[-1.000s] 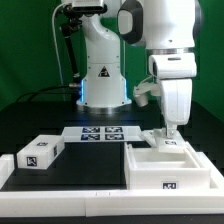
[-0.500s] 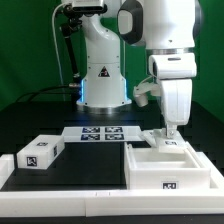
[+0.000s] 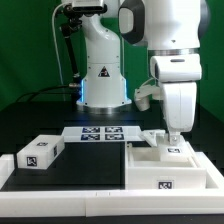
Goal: Assemble cabinet
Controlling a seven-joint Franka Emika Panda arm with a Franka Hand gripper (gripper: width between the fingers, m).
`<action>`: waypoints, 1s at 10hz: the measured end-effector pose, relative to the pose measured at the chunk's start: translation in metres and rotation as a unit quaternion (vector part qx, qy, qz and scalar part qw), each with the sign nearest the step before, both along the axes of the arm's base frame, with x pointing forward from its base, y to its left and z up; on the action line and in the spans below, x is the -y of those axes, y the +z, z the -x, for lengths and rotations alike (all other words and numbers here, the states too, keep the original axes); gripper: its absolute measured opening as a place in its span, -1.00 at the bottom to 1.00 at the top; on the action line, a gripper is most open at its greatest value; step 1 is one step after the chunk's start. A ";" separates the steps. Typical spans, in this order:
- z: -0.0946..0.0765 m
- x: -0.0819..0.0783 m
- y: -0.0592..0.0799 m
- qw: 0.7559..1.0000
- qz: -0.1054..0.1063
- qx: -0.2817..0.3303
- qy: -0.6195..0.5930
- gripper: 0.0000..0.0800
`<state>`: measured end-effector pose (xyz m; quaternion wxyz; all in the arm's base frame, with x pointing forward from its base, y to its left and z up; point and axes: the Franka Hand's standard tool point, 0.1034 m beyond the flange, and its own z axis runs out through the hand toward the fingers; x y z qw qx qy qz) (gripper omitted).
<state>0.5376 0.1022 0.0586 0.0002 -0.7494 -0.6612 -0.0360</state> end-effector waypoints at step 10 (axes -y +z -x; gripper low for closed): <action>-0.041 0.004 0.002 1.000 -0.003 0.004 -0.005 -0.81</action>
Offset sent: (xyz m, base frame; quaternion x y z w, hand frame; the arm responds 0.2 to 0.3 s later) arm 0.0341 -0.0035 -0.0037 -0.0031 0.0104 -0.0062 0.9999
